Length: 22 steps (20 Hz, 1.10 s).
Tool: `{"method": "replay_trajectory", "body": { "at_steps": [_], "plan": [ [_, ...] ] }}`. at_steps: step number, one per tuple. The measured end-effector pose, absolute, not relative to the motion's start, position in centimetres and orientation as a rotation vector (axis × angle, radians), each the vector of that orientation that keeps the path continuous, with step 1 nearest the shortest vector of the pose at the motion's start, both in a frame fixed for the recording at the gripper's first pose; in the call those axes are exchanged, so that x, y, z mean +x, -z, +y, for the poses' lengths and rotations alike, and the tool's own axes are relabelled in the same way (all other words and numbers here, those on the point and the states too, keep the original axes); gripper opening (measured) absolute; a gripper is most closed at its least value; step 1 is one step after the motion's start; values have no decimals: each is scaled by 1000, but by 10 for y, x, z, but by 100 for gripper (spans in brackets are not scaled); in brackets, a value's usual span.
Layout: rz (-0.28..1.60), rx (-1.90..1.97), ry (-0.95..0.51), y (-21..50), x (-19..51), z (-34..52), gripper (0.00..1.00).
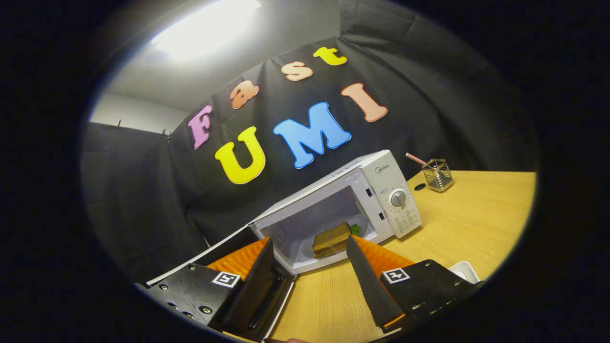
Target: Open the microwave, put the food inside, and close the microwave door.
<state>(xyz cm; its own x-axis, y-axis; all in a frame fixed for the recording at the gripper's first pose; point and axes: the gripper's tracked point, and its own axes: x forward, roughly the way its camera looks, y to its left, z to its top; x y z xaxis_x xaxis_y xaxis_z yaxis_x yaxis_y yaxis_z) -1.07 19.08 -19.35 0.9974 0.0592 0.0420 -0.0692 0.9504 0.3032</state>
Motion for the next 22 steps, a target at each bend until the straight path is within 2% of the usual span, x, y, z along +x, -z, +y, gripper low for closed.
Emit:
{"method": "replay_trajectory", "body": {
  "at_steps": [3,4,6,9,10,12,14,22],
  "plan": [
    [-37,223,-94,193,-40,207,82],
    [-31,207,-95,196,-47,213,65],
    [-30,171,-122,196,-61,226,45],
    [-27,127,-170,200,-74,246,26],
    [-11,129,-205,203,-77,257,16],
    [15,124,-269,207,-88,280,15],
    [16,89,-306,201,-101,303,4],
    [16,37,-506,191,-139,428,5]
  ]
}}
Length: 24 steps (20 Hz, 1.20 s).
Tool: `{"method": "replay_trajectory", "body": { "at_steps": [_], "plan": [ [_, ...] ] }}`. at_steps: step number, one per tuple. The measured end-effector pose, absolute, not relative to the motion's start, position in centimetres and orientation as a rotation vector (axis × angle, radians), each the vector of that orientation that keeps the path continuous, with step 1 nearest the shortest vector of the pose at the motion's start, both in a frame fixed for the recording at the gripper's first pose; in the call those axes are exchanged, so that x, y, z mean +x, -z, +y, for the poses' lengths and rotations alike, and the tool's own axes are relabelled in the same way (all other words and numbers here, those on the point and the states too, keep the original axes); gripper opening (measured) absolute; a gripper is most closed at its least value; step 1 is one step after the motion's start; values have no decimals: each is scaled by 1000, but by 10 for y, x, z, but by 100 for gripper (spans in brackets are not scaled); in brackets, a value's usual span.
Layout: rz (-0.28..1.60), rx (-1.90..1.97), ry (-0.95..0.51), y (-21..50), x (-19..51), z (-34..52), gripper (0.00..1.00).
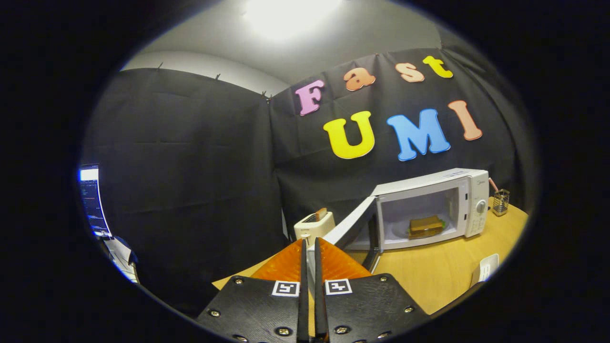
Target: Open the microwave, put the food inside, and close the microwave door.
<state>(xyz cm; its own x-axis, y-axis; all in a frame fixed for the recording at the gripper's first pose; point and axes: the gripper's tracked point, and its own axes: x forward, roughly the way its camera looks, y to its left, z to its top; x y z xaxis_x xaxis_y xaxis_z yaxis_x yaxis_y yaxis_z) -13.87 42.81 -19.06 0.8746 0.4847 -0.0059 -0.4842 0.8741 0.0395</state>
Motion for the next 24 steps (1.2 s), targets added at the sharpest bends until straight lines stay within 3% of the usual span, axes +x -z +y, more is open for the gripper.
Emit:
{"method": "replay_trajectory", "body": {
  "at_steps": [9,11,24],
  "plan": [
    [94,40,-476,221,-98,455,5],
    [89,42,-466,222,-95,450,1],
    [-44,31,-189,201,-63,302,1]
  ]
}}
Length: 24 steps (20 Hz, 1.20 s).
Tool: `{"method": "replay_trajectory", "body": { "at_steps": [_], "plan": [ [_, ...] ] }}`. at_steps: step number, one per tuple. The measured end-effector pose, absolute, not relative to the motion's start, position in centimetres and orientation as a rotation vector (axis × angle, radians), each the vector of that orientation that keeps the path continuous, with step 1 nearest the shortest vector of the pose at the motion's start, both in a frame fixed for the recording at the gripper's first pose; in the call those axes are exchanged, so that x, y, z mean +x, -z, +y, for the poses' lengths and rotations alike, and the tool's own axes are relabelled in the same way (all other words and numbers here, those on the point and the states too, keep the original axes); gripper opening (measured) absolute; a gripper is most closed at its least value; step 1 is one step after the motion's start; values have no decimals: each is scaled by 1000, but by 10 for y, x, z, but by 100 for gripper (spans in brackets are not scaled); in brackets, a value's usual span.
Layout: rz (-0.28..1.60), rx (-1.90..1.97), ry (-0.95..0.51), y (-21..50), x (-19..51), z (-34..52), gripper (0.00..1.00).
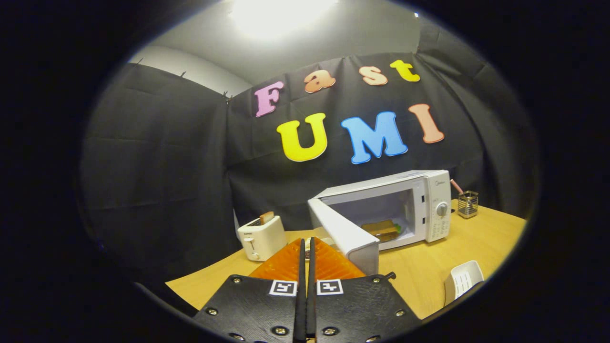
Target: Open the microwave, put the food inside, and close the microwave door.
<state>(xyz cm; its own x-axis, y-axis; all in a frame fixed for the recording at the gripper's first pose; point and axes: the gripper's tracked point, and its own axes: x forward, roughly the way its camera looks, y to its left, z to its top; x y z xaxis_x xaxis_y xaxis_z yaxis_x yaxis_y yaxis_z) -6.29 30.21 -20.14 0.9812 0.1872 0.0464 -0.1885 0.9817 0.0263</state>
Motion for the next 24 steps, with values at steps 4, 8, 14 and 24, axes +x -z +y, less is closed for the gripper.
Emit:
{"method": "replay_trajectory", "body": {
  "at_steps": [4,8,14,24],
  "plan": [
    [-50,52,-132,197,-48,260,1],
    [-42,57,-61,192,-34,213,1],
    [-30,51,38,183,2,152,1],
    [59,65,94,171,93,101,1]
  ]
}}
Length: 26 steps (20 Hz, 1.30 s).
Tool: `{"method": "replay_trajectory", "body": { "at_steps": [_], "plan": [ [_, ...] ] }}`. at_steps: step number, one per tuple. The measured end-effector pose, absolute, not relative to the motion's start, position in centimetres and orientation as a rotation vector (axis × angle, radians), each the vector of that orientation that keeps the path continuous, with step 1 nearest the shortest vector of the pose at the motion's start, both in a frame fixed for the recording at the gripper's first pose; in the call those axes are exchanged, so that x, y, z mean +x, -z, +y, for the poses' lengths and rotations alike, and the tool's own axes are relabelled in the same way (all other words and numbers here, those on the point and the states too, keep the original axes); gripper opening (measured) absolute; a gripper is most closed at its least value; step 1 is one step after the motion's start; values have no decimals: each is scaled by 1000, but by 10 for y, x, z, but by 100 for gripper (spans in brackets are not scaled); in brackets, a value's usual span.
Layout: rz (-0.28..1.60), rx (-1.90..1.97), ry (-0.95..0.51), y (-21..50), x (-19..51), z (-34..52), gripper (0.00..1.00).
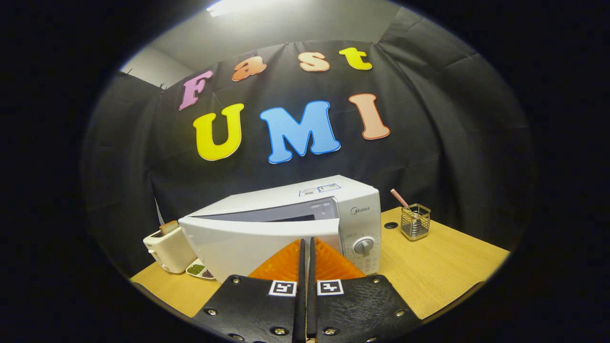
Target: Open the microwave, put the food inside, and close the microwave door.
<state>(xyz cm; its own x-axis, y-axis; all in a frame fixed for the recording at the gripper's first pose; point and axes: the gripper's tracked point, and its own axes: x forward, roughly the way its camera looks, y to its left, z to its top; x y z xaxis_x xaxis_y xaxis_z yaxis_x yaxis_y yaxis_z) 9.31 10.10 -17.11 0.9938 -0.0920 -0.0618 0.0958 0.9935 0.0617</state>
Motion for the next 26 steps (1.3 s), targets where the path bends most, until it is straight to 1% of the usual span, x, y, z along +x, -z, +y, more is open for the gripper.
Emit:
{"method": "replay_trajectory", "body": {
  "at_steps": [8,15,16,17,18,20,23,25,26],
  "plan": [
    [80,21,111,168,160,78,1],
    [37,-21,129,167,172,76,3],
    [59,-21,132,171,178,74,3],
    [33,-21,141,164,174,74,2],
    [45,-50,135,169,175,76,1],
    [28,-69,109,169,166,80,4],
    [5,-17,77,157,142,76,4],
    [-19,21,28,141,118,83,28],
    [-23,15,13,135,109,84,60]
  ]
}}
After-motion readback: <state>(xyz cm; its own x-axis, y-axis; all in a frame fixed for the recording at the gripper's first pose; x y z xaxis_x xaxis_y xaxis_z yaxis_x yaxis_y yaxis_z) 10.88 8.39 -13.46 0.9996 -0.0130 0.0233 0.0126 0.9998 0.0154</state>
